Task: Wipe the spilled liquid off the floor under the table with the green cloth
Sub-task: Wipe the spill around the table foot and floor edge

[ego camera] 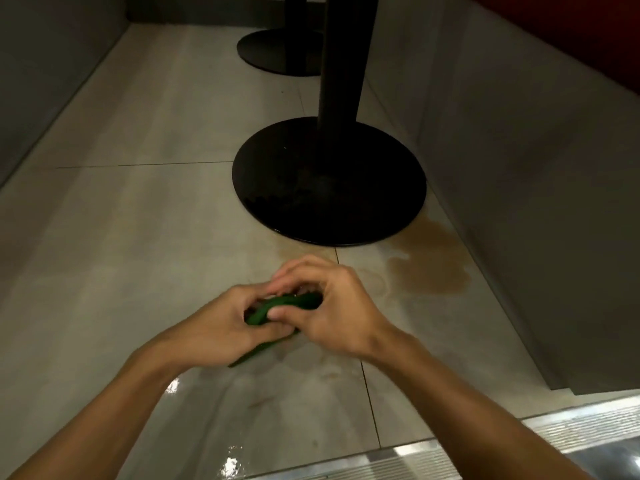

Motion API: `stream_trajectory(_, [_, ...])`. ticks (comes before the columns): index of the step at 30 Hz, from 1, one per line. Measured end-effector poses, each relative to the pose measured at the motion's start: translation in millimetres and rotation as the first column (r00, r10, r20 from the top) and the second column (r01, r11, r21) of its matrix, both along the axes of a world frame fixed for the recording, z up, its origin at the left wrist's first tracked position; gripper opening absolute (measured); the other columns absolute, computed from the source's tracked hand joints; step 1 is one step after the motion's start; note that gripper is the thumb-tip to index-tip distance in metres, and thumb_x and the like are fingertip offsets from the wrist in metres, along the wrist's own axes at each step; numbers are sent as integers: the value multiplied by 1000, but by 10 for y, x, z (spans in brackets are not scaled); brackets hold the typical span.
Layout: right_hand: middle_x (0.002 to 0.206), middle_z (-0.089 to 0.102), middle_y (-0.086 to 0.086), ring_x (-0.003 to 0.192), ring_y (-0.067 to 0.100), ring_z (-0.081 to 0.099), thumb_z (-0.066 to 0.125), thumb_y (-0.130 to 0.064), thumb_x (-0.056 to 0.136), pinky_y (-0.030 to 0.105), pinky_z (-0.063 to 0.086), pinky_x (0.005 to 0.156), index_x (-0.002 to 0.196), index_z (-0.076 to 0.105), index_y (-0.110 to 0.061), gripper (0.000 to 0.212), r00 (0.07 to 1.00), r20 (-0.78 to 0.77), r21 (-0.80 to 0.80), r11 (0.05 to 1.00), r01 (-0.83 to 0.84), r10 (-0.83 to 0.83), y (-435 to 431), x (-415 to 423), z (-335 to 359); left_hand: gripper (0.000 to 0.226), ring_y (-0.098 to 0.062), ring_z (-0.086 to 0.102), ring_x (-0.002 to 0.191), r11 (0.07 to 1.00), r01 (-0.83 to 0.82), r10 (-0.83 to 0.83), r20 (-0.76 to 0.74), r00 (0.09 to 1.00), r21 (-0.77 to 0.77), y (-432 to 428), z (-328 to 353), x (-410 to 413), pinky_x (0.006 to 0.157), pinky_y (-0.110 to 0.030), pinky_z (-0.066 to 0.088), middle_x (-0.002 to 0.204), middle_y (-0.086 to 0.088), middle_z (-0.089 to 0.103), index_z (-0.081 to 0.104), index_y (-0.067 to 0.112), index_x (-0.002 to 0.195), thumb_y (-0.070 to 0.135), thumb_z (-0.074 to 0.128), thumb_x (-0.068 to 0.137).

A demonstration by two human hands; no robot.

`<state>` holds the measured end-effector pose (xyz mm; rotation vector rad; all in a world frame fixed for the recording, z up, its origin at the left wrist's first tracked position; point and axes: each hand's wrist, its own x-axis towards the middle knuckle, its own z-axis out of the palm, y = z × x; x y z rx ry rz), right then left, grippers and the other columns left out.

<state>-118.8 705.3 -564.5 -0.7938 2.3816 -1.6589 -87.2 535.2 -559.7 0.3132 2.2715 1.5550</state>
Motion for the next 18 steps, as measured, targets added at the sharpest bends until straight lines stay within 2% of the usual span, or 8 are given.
stream_trajectory(2, [102, 65, -6, 94, 9, 64, 76, -10, 78, 27, 54, 84, 95, 74, -25, 23, 998, 42, -18, 998, 57, -57, 22, -204, -28, 25, -2, 67, 88, 993, -101, 98, -41, 994, -60, -97, -84, -112, 77, -19, 51, 95, 11, 73, 68, 26, 108, 13, 67, 87])
stream_trajectory(4, [104, 66, -9, 92, 6, 64, 71, -15, 83, 25, 53, 82, 98, 72, -29, 21, 988, 25, 66, 986, 153, -155, 91, -465, -109, 19, -6, 69, 83, 952, -257, 242, -104, 965, -168, -243, -196, -246, 77, -28, 55, 90, 9, 73, 68, 31, 103, 18, 67, 88])
stream_trajectory(7, [110, 66, -10, 97, 7, 61, 64, -14, 89, 23, 51, 86, 105, 70, -30, 23, 960, 2, 290, 919, 266, -279, 277, -842, -227, 13, -16, 66, 70, 787, -545, 488, -251, 836, -287, -431, -290, -467, 63, -28, 52, 83, 5, 70, 64, 30, 101, 24, 64, 89])
stream_trajectory(10, [122, 59, -4, 113, 13, 54, 60, -17, 92, 22, 42, 95, 112, 68, -28, 25, 957, -26, 491, 830, 263, -288, 424, -1123, -340, 30, -19, 56, 79, 611, -697, 570, -403, 716, -375, -608, -378, -765, 73, -27, 45, 95, -5, 64, 58, 14, 121, 18, 61, 91])
stream_trajectory(12, [131, 52, -2, 123, 17, 46, 58, -21, 93, 27, 37, 104, 117, 64, -29, 26, 961, -42, 576, 779, 247, -274, 461, -1246, -413, 39, -28, 56, 96, 574, -685, 533, -431, 728, -449, -675, -483, -963, 85, -36, 48, 113, -15, 60, 53, 7, 127, 9, 60, 89])
stream_trajectory(14, [141, 43, -2, 132, 19, 35, 54, -26, 95, 33, 31, 111, 124, 59, -30, 30, 962, -45, 645, 727, 234, -270, 452, -1355, -481, 40, -35, 52, 108, 580, -592, 431, -406, 806, -560, -686, -599, -1157, 95, -41, 45, 122, -20, 56, 53, 4, 126, 3, 58, 86])
stream_trajectory(16, [149, 33, -3, 139, 21, 25, 51, -29, 97, 40, 23, 116, 131, 54, -34, 34, 964, -65, 708, 669, 227, -258, 450, -1398, -548, 45, -35, 51, 111, 597, -503, 355, -357, 864, -624, -645, -673, -1281, 97, -40, 43, 124, -21, 55, 53, 4, 125, 0, 57, 81])
stream_trajectory(18, [153, 28, -4, 142, 21, 19, 48, -29, 98, 44, 17, 118, 134, 50, -38, 37, 966, -106, 729, 642, 238, -238, 451, -1406, -614, 62, -34, 43, 124, 625, -464, 357, -299, 885, -628, -631, -729, -1355, 107, -38, 35, 137, -18, 46, 40, 7, 140, -1, 56, 81])
